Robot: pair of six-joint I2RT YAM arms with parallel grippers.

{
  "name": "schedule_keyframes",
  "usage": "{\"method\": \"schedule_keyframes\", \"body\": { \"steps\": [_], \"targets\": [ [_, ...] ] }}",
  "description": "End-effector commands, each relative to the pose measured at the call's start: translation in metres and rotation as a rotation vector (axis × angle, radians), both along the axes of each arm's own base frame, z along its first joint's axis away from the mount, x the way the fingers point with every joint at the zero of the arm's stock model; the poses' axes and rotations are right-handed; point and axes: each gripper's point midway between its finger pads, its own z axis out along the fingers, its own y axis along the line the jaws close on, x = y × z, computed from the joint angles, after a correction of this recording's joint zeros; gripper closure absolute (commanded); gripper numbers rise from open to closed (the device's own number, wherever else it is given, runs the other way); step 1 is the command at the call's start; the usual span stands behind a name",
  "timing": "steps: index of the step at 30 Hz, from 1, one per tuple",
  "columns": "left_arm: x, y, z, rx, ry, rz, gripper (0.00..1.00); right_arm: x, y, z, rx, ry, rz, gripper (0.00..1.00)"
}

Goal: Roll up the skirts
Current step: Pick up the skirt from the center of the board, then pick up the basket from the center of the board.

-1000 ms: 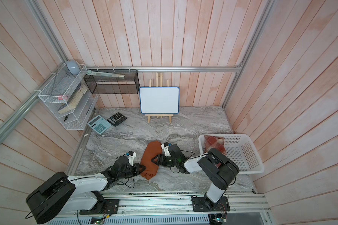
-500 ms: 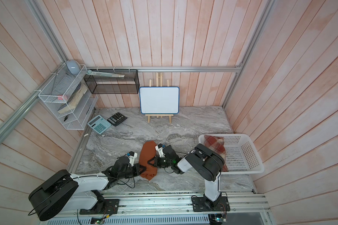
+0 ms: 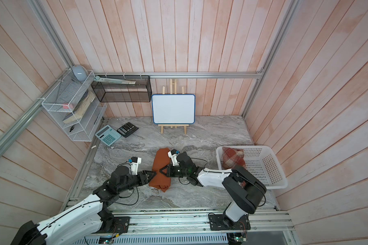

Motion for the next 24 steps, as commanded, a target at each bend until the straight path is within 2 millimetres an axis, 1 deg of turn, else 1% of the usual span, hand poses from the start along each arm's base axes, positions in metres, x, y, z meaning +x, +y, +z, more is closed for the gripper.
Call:
{"method": "schedule_keyframes", "body": {
  "steps": [1, 2, 4, 6, 9, 11, 13, 14, 16, 18, 20, 21, 22, 24],
  "targets": [
    [0.001, 0.016, 0.001, 0.098, -0.012, 0.033, 0.4, 0.008, -0.025, 0.018, -0.096, -0.074, -0.076, 1.0],
    [0.004, 0.016, 0.005, 0.094, -0.024, 0.035, 0.4, 0.009, -0.033, 0.027, -0.112, -0.09, -0.103, 1.0],
    [0.008, 0.009, 0.011, 0.071, -0.047, 0.015, 0.4, 0.011, -0.055, 0.042, -0.166, -0.118, -0.182, 1.0],
    [0.014, 0.002, 0.011, 0.058, -0.052, 0.004, 0.4, 0.014, -0.088, 0.057, -0.202, -0.147, -0.306, 1.0],
    [0.025, -0.007, 0.008, 0.031, -0.069, -0.002, 0.4, 0.007, -0.135, 0.084, -0.2, -0.168, -0.462, 1.0],
    [0.03, -0.023, 0.005, 0.003, -0.069, -0.054, 0.4, 0.001, -0.165, 0.095, -0.194, -0.156, -0.573, 1.0],
    [0.036, -0.048, -0.001, -0.006, -0.064, -0.117, 0.41, -0.006, -0.19, 0.099, -0.173, -0.15, -0.671, 1.0],
    [0.036, -0.065, -0.001, -0.016, -0.07, -0.164, 0.41, -0.009, -0.203, 0.103, -0.153, -0.156, -0.719, 1.0],
    [0.036, -0.1, 0.005, -0.057, -0.088, -0.249, 0.41, -0.011, -0.22, 0.113, -0.117, -0.178, -0.786, 1.0],
    [0.035, -0.132, 0.012, -0.147, -0.088, -0.332, 0.38, -0.011, -0.24, 0.128, -0.106, -0.213, -0.878, 1.0],
    [0.027, -0.159, 0.018, -0.245, -0.077, -0.425, 0.34, -0.011, -0.252, 0.146, -0.079, -0.258, -0.926, 1.0],
    [0.025, -0.171, 0.016, -0.289, -0.06, -0.456, 0.33, -0.011, -0.257, 0.155, -0.055, -0.281, -0.951, 1.0],
    [0.022, -0.18, 0.018, -0.337, -0.05, -0.488, 0.32, -0.011, -0.261, 0.161, -0.034, -0.297, -0.97, 1.0],
    [0.017, -0.197, 0.028, -0.46, -0.033, -0.549, 0.16, -0.009, -0.264, 0.173, -0.001, -0.341, -0.989, 1.0]
  ]
}}
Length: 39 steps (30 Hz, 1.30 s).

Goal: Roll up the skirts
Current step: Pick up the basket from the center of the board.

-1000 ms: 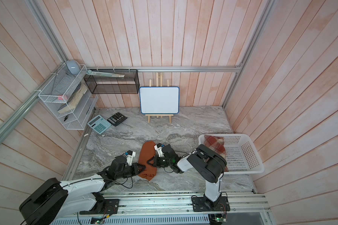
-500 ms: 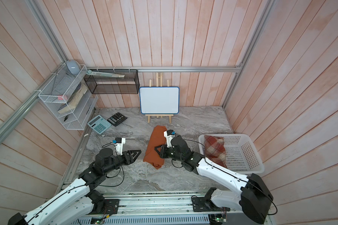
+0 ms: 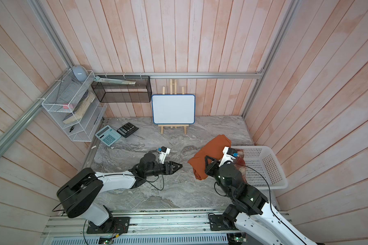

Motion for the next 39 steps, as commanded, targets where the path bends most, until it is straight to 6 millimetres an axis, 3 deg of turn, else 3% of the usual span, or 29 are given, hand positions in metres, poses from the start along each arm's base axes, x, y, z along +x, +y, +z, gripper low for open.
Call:
{"method": "schedule_keyframes", "body": {
  "steps": [1, 5, 10, 13, 16, 21, 22, 23, 31, 34, 36, 39],
  "targets": [
    [-0.017, -0.032, 0.054, -0.304, -0.011, -0.159, 0.13, 0.005, -0.022, 0.038, 0.041, -0.128, -0.116, 1.0],
    [-0.02, -0.064, 0.051, -0.404, 0.074, -0.243, 0.1, 0.004, -0.028, 0.068, 0.107, -0.272, -0.133, 1.0],
    [-0.027, -0.103, 0.039, -0.346, 0.116, -0.325, 0.1, 0.001, -0.022, 0.093, 0.134, -0.41, -0.089, 1.0],
    [-0.025, -0.122, 0.032, -0.273, 0.136, -0.339, 0.09, 0.0, -0.027, 0.1, 0.12, -0.415, -0.108, 1.0],
    [-0.016, -0.133, 0.0, -0.141, 0.17, -0.286, 0.08, -0.004, -0.027, 0.107, 0.138, -0.437, -0.092, 1.0],
    [-0.002, -0.144, -0.034, -0.041, 0.233, -0.209, 0.09, -0.003, -0.018, 0.112, 0.126, -0.445, -0.052, 1.0],
    [0.002, -0.146, -0.036, -0.028, 0.236, -0.195, 0.09, -0.003, -0.017, 0.114, 0.12, -0.448, -0.044, 1.0],
    [-0.013, -0.158, -0.037, -0.008, 0.226, -0.21, 0.09, -0.003, -0.015, 0.115, 0.115, -0.451, -0.038, 1.0],
    [-0.013, -0.2, -0.034, -0.021, 0.201, -0.226, 0.16, -0.005, -0.013, 0.118, 0.113, -0.466, -0.019, 1.0],
    [-0.014, -0.215, -0.04, 0.018, 0.198, -0.227, 0.27, -0.005, -0.013, 0.118, 0.112, -0.466, -0.017, 1.0],
    [-0.013, -0.218, -0.046, 0.032, 0.203, -0.218, 0.41, -0.006, -0.012, 0.119, 0.11, -0.467, -0.011, 1.0],
    [-0.01, -0.219, -0.046, 0.045, 0.195, -0.208, 0.83, -0.005, -0.011, 0.114, 0.094, -0.452, -0.006, 1.0]
  ]
}}
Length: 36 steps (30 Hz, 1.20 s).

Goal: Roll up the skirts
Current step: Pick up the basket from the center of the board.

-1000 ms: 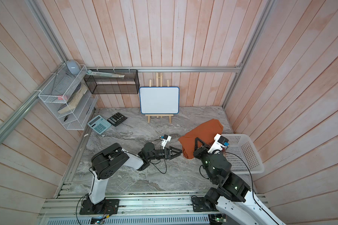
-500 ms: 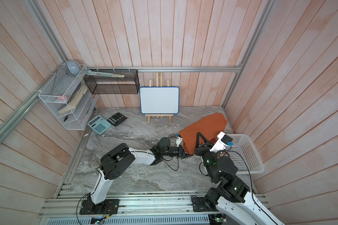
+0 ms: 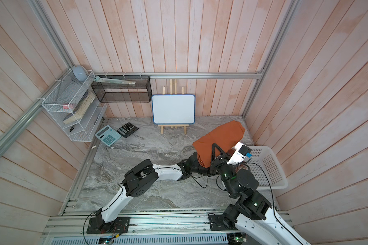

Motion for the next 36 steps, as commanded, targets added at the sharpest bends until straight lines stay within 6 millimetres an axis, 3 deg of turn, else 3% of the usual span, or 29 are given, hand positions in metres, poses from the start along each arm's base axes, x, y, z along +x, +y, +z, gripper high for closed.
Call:
{"method": "schedule_keyframes", "body": {
  "steps": [1, 6, 13, 16, 21, 23, 24, 25, 31, 36],
  "targets": [
    [0.006, -0.001, -0.013, 0.054, -0.029, 0.019, 0.89, -0.006, -0.003, 0.022, 0.023, -0.047, 0.014, 1.0],
    [0.005, 0.003, -0.009, 0.094, -0.061, 0.02, 1.0, -0.005, 0.0, 0.017, 0.025, -0.038, 0.025, 1.0],
    [0.005, 0.021, 0.013, 0.113, -0.076, 0.044, 1.0, -0.006, 0.0, 0.02, 0.028, -0.043, 0.029, 1.0],
    [0.006, 0.041, 0.026, 0.153, -0.062, 0.057, 1.0, -0.006, 0.001, 0.02, 0.032, -0.043, 0.034, 1.0],
    [0.014, 0.098, 0.037, 0.27, -0.067, 0.138, 1.0, -0.007, 0.004, 0.023, 0.037, -0.052, 0.051, 1.0],
    [0.007, 0.117, 0.032, 0.302, -0.03, 0.134, 1.0, -0.007, 0.005, 0.024, 0.041, -0.056, 0.054, 1.0],
    [0.021, 0.137, 0.031, 0.312, -0.017, 0.171, 1.0, -0.007, 0.005, 0.025, 0.039, -0.056, 0.058, 1.0],
    [0.021, 0.15, 0.025, 0.335, -0.011, 0.189, 1.0, -0.007, 0.006, 0.026, 0.038, -0.055, 0.063, 1.0],
    [0.018, 0.23, 0.012, 0.499, -0.053, 0.165, 1.0, -0.001, 0.019, 0.005, -0.018, 0.021, 0.088, 1.0],
    [0.004, 0.302, 0.002, 0.597, -0.087, 0.123, 1.0, 0.003, 0.05, -0.014, -0.118, 0.078, 0.205, 1.0]
  ]
}}
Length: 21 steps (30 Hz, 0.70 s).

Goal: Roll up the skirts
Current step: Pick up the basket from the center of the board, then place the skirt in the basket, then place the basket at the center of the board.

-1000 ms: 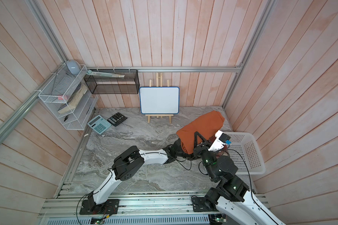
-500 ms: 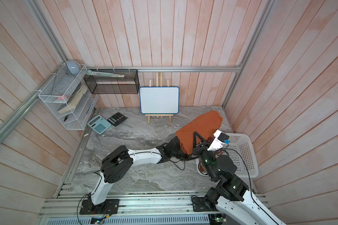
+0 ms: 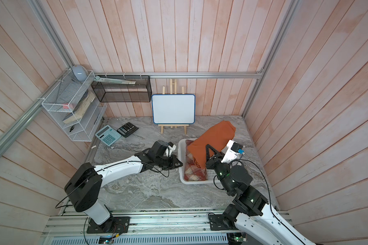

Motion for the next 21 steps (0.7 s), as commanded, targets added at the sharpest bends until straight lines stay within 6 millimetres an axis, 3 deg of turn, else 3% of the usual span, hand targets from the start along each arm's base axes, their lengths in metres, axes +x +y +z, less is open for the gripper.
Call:
{"method": "schedule_keyframes", "body": {
  "steps": [1, 6, 10, 16, 21],
  "targets": [
    [-0.021, 0.05, -0.014, 0.141, -0.037, -0.098, 1.0, -0.004, 0.025, 0.009, -0.045, -0.001, 0.129, 1.0],
    [-0.037, 0.094, -0.02, 0.26, 0.034, -0.119, 1.0, -0.002, 0.067, -0.001, -0.165, 0.044, 0.354, 1.0],
    [-0.045, 0.117, -0.031, 0.344, 0.12, -0.159, 1.0, -0.005, 0.089, -0.027, -0.132, 0.091, 0.616, 1.0],
    [-0.034, 0.148, -0.027, 0.43, 0.128, -0.048, 1.0, -0.012, 0.099, -0.066, 0.037, 0.137, 0.843, 1.0],
    [-0.02, 0.165, -0.018, 0.426, 0.111, 0.05, 1.0, -0.014, 0.101, -0.114, 0.069, 0.277, 0.866, 1.0]
  ]
}}
